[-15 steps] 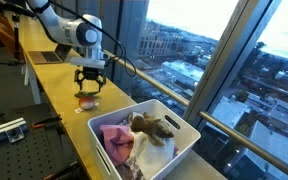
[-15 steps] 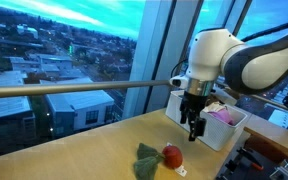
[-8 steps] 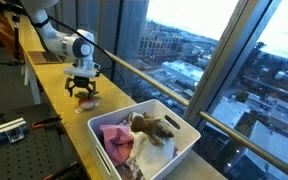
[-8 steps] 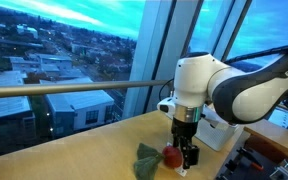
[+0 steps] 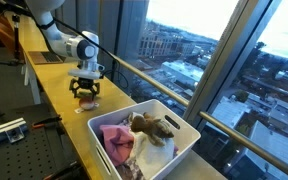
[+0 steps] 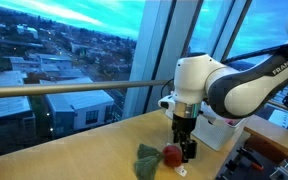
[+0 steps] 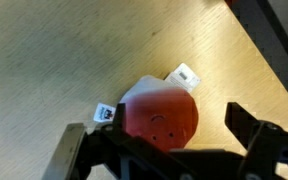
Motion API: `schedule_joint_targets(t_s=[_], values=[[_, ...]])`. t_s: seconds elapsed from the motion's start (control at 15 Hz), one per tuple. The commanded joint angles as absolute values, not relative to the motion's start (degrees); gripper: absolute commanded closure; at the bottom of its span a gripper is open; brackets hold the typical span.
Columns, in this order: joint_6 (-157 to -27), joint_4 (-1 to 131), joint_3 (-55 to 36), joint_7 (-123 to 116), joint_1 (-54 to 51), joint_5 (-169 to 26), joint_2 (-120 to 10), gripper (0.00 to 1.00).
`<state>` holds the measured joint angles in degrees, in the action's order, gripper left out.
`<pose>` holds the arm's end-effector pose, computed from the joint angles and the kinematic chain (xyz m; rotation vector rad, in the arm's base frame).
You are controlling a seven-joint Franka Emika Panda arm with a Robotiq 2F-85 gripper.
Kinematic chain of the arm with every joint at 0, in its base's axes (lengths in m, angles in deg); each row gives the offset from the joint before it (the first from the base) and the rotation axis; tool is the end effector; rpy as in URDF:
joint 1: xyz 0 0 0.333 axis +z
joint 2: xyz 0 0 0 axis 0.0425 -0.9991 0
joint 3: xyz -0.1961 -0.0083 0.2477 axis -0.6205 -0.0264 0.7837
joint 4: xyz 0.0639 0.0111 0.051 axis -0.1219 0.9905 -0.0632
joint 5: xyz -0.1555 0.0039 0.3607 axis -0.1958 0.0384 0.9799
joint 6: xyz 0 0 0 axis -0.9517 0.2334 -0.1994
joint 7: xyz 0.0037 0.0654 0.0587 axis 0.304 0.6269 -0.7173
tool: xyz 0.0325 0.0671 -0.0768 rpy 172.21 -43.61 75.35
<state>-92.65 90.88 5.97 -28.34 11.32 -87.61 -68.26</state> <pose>0.5115 0.2423 0.1656 2.6239 1.4883 -0.2997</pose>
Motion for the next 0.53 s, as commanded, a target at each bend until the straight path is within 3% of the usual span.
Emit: schedule_joint_targets(t_s=[0.0,0.47], values=[[-91.85,87.89,5.39,-30.12,10.28,-87.89,-68.97,0.00],[-92.71,83.48,6.30,-32.57,7.85,-85.11,-74.05,0.00]])
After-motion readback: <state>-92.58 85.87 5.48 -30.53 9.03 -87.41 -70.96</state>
